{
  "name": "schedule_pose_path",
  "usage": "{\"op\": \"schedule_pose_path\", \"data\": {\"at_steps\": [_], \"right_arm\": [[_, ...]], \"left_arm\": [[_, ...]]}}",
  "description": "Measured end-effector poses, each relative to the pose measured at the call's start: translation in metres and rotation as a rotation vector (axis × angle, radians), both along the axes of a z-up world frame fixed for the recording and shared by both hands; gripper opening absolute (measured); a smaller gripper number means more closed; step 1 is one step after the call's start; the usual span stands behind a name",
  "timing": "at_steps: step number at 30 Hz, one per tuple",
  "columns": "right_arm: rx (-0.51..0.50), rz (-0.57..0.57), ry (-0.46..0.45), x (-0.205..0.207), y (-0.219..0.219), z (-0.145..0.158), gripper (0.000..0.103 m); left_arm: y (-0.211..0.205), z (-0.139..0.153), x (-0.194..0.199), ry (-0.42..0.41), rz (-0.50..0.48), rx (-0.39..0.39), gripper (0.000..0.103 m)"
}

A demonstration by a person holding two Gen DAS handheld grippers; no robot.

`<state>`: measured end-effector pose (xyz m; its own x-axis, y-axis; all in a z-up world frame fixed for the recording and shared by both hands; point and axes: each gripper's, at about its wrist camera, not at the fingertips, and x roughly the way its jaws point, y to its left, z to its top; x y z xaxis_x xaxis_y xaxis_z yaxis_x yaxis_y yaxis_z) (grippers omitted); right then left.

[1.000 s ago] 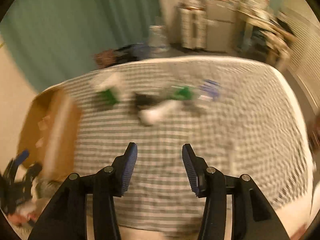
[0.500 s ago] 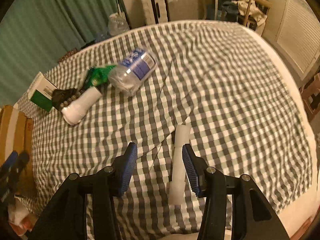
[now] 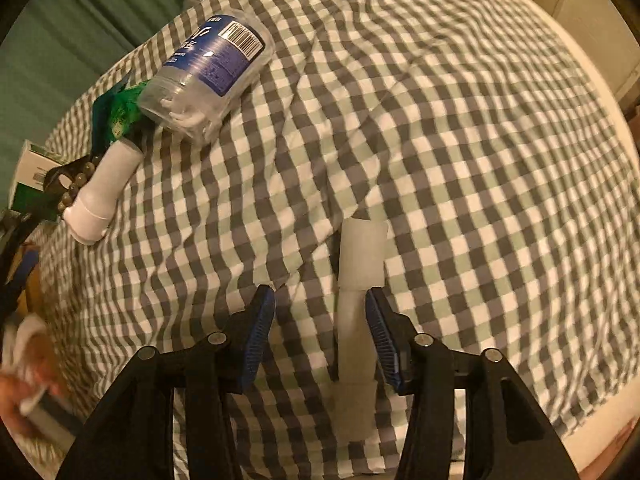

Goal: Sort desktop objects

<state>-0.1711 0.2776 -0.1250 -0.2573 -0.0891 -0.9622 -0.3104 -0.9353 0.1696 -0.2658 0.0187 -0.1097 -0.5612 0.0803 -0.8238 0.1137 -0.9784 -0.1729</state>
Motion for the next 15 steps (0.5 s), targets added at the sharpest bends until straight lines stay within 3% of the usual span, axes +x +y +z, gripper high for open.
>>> {"op": "schedule_pose_path", "data": {"at_steps": [10,15], "right_arm": [[0.031,0.028,-0.019,0.004,-0.010,-0.002,0.049],[0.045,0.035,-0.022,0.009,-0.012,0.000,0.049]], "left_arm": [[0.009,-0.005,-0.015,-0.047,0.029,0.135,0.103],[0.018,-0.006,-0.031,-0.107,0.045,0.059,0.103]]}}
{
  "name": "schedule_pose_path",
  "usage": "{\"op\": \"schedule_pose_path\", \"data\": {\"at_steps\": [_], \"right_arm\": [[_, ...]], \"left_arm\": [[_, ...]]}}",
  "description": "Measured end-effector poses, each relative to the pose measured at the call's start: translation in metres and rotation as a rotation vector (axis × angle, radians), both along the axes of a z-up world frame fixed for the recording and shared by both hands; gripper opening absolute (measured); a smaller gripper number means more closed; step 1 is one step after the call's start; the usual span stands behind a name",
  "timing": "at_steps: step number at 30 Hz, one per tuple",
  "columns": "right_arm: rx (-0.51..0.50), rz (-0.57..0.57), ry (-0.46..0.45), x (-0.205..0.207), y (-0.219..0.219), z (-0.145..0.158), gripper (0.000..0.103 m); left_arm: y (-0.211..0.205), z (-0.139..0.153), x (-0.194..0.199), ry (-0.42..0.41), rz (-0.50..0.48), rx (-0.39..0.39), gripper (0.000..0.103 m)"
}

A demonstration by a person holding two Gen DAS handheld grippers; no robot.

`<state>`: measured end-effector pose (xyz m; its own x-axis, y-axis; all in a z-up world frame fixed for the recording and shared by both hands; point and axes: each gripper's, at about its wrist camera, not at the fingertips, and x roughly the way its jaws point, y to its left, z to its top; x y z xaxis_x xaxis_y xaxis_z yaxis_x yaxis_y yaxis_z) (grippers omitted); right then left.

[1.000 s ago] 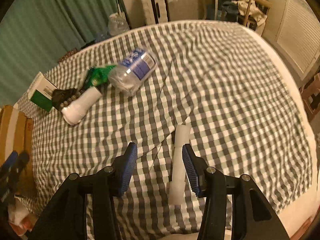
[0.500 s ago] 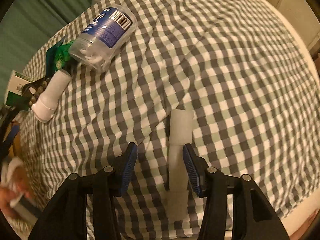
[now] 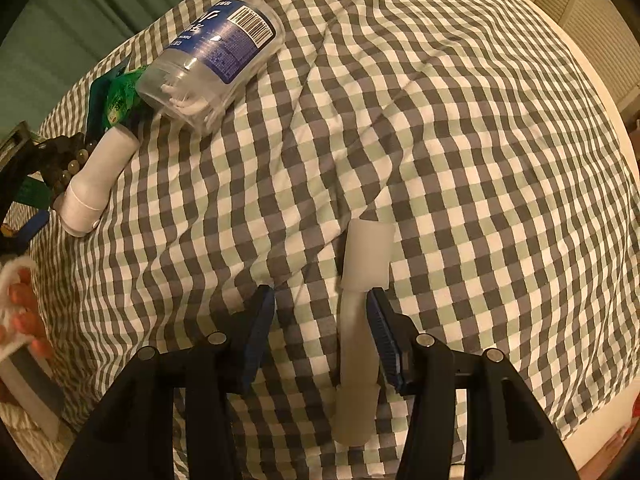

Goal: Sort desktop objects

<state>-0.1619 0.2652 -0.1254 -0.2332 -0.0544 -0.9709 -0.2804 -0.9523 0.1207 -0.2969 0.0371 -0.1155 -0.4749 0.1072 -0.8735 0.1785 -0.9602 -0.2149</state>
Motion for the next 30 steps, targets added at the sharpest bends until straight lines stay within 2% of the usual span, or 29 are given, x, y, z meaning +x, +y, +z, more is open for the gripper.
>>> {"op": "schedule_pose_path", "data": {"at_steps": [1,2,3,4,6,8,10,12,14,18,22,24,25,27,28,29,30], "right_arm": [[-0.003,-0.003,0.001,0.001,0.001,0.000,0.047],[-0.005,-0.007,0.004,0.003,0.002,0.001,0.044],[-0.006,-0.014,0.007,0.005,0.003,0.001,0.038],[-0.004,-0.020,0.007,0.007,0.005,0.002,0.035],[0.000,-0.029,0.002,0.011,0.010,0.002,0.020],[-0.011,-0.044,0.008,0.016,0.014,0.003,0.017],[-0.017,-0.049,0.016,0.020,0.016,0.005,0.014],[-0.035,-0.040,0.043,0.026,0.016,0.010,0.005],[-0.035,-0.021,0.068,0.033,0.017,0.017,0.003],[-0.071,0.010,0.128,0.047,0.015,0.031,0.000],[-0.081,0.031,0.180,0.058,0.013,0.049,0.000],[-0.093,0.042,0.197,0.057,0.012,0.057,0.000],[-0.096,0.044,0.201,0.041,0.012,0.060,0.000],[-0.106,0.055,0.204,0.043,0.021,0.064,0.000],[-0.105,0.056,0.206,0.041,0.018,0.062,0.000],[-0.111,0.062,0.208,0.047,0.017,0.065,0.000],[-0.117,0.062,0.211,0.050,0.014,0.065,0.000]], "left_arm": [[-0.001,-0.002,-0.002,-0.002,-0.003,0.024,0.096],[-0.003,-0.005,-0.004,-0.012,-0.002,0.048,0.084],[-0.005,-0.007,-0.005,-0.031,0.001,0.064,0.077],[-0.006,-0.009,-0.005,-0.042,0.007,0.069,0.065],[-0.011,-0.011,-0.002,-0.067,0.029,0.053,0.063],[-0.017,-0.012,0.001,-0.077,0.034,0.072,0.056],[-0.022,-0.009,0.005,-0.074,0.025,0.080,0.054],[-0.026,-0.003,0.012,-0.056,0.015,0.069,0.052],[-0.033,0.004,0.019,-0.039,-0.003,0.073,0.030],[-0.046,0.013,0.031,-0.036,-0.029,0.075,0.029],[-0.058,0.024,0.050,0.008,-0.056,0.053,0.029],[-0.057,0.025,0.052,0.012,-0.085,0.065,0.029],[-0.057,0.024,0.055,0.007,-0.102,0.063,0.031],[-0.054,0.022,0.057,-0.007,-0.132,0.045,0.044],[-0.052,0.021,0.057,-0.010,-0.147,0.040,0.060],[-0.051,0.021,0.059,0.001,-0.157,0.032,0.070],[-0.048,0.021,0.060,0.016,-0.165,0.023,0.073]]}}
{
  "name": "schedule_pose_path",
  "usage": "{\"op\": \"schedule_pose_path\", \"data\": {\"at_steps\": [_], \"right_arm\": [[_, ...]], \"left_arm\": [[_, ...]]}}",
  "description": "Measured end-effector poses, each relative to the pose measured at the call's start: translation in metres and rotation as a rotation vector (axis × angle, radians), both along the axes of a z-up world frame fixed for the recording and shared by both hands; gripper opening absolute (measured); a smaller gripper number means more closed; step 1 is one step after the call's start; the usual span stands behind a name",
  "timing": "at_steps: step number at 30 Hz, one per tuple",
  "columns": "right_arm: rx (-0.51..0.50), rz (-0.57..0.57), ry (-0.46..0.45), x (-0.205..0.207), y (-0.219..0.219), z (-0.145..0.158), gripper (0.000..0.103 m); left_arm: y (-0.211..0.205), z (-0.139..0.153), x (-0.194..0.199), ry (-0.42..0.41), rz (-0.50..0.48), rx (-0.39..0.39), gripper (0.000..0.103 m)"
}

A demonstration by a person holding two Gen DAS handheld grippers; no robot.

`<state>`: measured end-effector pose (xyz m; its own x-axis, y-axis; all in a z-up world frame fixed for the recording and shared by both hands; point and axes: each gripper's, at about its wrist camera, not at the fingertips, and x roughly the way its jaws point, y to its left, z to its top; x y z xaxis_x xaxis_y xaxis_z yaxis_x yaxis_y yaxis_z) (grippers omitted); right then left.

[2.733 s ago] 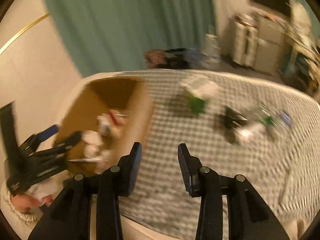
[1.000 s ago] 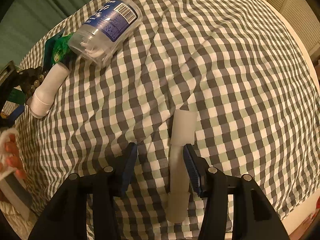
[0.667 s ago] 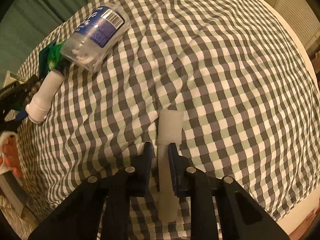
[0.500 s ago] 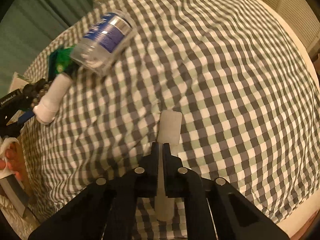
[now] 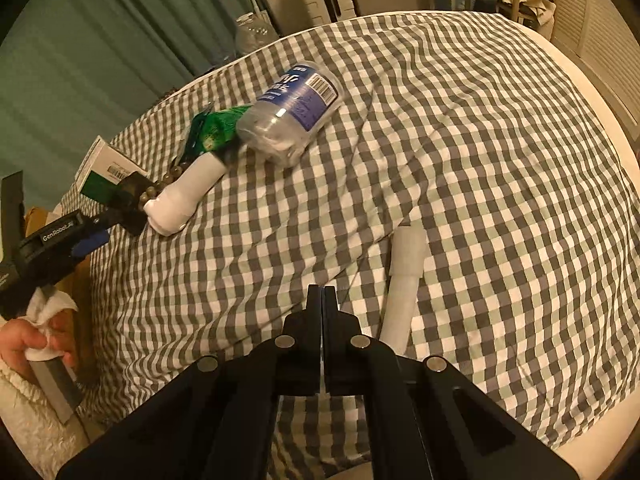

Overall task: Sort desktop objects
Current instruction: 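Grasp the black pouch with the left gripper, then carry the black pouch into the cardboard box and open the left gripper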

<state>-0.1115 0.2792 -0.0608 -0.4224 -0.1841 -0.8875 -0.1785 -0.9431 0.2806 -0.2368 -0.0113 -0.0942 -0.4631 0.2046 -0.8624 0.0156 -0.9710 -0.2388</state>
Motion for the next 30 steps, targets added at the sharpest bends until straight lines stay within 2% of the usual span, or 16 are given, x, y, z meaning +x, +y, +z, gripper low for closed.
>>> {"op": "schedule_pose_path", "data": {"at_steps": [3,8,11,13,15,16,17,19,21,23,30], "right_arm": [[-0.013,-0.007,-0.010,-0.006,-0.005,-0.009,0.000],[-0.031,-0.011,-0.081,-0.014,-0.005,-0.027,0.000],[-0.047,-0.005,-0.099,-0.021,-0.005,-0.035,0.000],[-0.055,-0.001,-0.112,-0.024,-0.005,-0.039,0.000],[-0.060,0.004,-0.126,-0.028,-0.006,-0.045,0.000],[-0.064,0.006,-0.130,-0.029,-0.006,-0.047,0.000],[-0.068,0.008,-0.131,-0.030,-0.007,-0.048,0.000],[-0.069,0.009,-0.140,-0.032,-0.007,-0.051,0.000],[-0.067,0.011,-0.140,-0.033,-0.008,-0.053,0.000],[-0.068,0.006,-0.116,-0.031,-0.009,-0.049,0.000],[-0.060,0.013,0.000,-0.013,-0.015,-0.009,0.000]], "left_arm": [[0.010,0.000,0.001,0.064,-0.036,-0.077,0.078],[0.035,-0.006,-0.017,0.155,-0.140,-0.291,0.083],[0.052,-0.015,-0.030,0.179,-0.200,-0.370,0.084],[0.059,-0.023,-0.039,0.185,-0.205,-0.407,0.089],[0.059,-0.027,-0.046,0.175,-0.206,-0.375,0.089],[0.057,-0.029,-0.048,0.164,-0.207,-0.347,0.085],[0.056,-0.032,-0.049,0.153,-0.215,-0.333,0.067],[0.058,-0.038,-0.048,0.124,-0.243,-0.348,0.045],[0.058,-0.039,-0.039,0.135,-0.263,-0.360,0.045],[0.054,-0.039,-0.029,0.128,-0.263,-0.335,0.045],[0.013,-0.020,0.035,0.065,-0.228,-0.163,0.045]]}}
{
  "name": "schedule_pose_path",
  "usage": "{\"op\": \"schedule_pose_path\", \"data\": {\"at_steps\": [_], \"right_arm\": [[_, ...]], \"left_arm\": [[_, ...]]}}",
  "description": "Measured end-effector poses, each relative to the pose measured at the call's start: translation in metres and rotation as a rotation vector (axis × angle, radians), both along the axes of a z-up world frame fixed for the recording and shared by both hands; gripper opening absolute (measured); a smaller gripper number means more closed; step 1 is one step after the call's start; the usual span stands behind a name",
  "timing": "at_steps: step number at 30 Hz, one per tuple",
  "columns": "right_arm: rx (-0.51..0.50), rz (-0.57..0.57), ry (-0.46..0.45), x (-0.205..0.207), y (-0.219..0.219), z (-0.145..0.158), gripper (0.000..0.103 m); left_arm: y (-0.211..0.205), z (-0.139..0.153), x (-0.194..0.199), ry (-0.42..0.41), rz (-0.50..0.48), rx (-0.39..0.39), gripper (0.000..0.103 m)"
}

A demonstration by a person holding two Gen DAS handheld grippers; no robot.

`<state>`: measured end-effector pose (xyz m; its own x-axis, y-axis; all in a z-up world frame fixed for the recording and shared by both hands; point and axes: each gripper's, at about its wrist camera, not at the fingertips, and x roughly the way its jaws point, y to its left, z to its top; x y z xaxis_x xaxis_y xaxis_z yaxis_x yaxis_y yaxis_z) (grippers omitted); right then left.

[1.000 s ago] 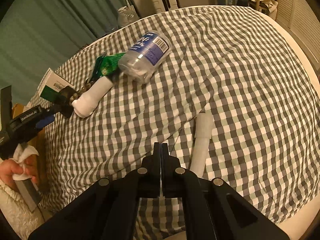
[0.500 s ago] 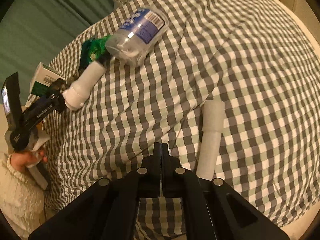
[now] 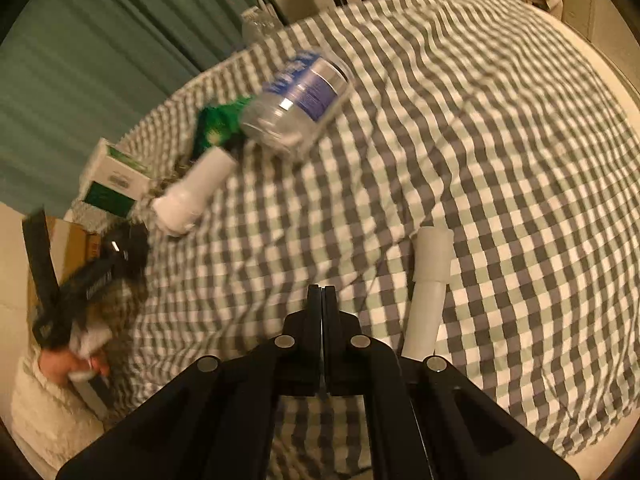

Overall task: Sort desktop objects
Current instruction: 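Carry the black pouch into the cardboard box and open the left gripper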

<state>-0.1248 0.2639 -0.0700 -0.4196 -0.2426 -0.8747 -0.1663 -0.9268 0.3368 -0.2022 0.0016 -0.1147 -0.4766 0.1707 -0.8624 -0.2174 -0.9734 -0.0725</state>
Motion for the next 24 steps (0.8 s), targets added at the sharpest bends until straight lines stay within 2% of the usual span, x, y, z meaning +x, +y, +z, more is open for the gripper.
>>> {"op": "schedule_pose_path", "data": {"at_steps": [4,10,14,18,21,24], "right_arm": [[0.015,0.024,0.053,0.011,-0.016,0.035,0.000],[0.021,0.106,0.168,0.031,-0.065,0.100,0.000],[-0.012,0.183,0.237,0.045,-0.105,0.146,0.000],[-0.052,0.291,0.305,0.056,-0.159,0.186,0.000],[-0.059,0.368,0.335,0.062,-0.198,0.208,0.000],[-0.080,0.411,0.336,0.064,-0.228,0.214,0.000]], "left_arm": [[-0.014,0.027,0.028,-0.009,-0.007,0.042,0.045],[-0.029,0.100,0.055,0.042,-0.053,0.164,0.045],[-0.051,0.156,0.068,0.112,-0.069,0.124,0.045],[-0.092,0.199,0.080,0.165,-0.032,0.126,0.045],[-0.131,0.215,0.092,0.200,-0.005,0.124,0.045],[-0.174,0.214,0.100,0.207,0.055,0.152,0.045]]}}
